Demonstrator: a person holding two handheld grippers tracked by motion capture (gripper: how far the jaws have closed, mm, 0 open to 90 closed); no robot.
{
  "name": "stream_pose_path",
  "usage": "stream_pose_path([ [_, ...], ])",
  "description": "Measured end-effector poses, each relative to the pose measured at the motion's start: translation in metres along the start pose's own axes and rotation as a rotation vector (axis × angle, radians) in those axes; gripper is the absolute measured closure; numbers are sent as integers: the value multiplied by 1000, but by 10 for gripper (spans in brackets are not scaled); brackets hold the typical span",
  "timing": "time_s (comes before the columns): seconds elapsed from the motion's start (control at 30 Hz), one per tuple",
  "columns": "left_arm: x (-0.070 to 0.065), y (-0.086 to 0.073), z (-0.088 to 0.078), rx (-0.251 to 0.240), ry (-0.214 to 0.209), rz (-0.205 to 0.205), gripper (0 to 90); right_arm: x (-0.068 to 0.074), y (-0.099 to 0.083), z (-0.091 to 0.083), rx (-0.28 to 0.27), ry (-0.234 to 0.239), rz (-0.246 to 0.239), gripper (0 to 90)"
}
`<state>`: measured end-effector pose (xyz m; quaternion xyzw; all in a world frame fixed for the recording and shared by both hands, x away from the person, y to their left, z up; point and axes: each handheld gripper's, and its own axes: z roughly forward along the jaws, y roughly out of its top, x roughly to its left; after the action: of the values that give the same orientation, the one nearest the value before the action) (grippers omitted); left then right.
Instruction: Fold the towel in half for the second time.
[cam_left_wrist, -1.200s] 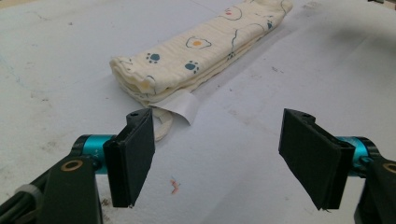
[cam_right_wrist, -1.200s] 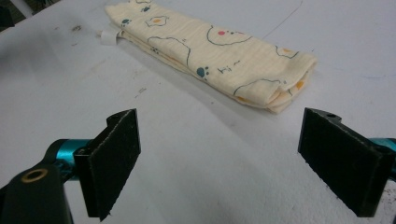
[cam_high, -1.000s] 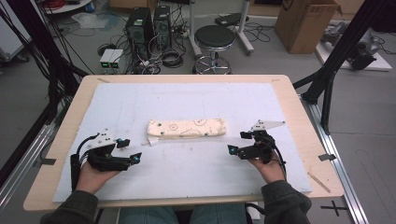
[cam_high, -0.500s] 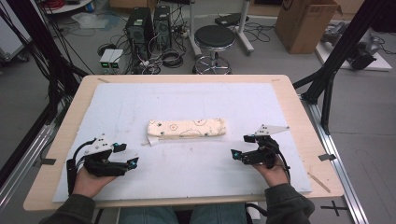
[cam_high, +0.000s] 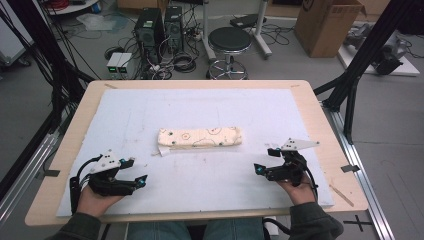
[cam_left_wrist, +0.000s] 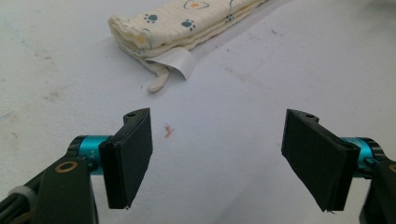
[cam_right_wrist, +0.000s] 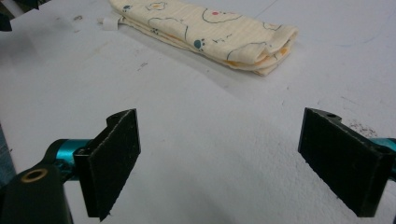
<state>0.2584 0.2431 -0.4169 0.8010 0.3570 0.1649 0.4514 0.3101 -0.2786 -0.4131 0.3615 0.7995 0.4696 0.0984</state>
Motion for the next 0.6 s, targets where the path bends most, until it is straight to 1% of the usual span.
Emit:
stream_pose_path([
  [0.07,-1,-1,-1,6,1,6,253,0,-2,-3,-2,-3,4,122],
  [0.27,-3,-3,-4,-5,3,0,252,2,-8,-8,1,-12,3,122],
  [0.3,-3,-3,-5,-3,5,2,252,1,-9,-8,-1,-14,-3,122],
  [0.5,-5,-5,-7,-10,9,1,252,2,-14,-11,10,-17,1,122],
  [0.53,-4,-5,-8,-6,8,7,252,3,-15,-12,13,-16,8,122],
  [0.6,-4,-6,-8,-13,10,1,252,3,-16,-12,12,-19,12,122],
])
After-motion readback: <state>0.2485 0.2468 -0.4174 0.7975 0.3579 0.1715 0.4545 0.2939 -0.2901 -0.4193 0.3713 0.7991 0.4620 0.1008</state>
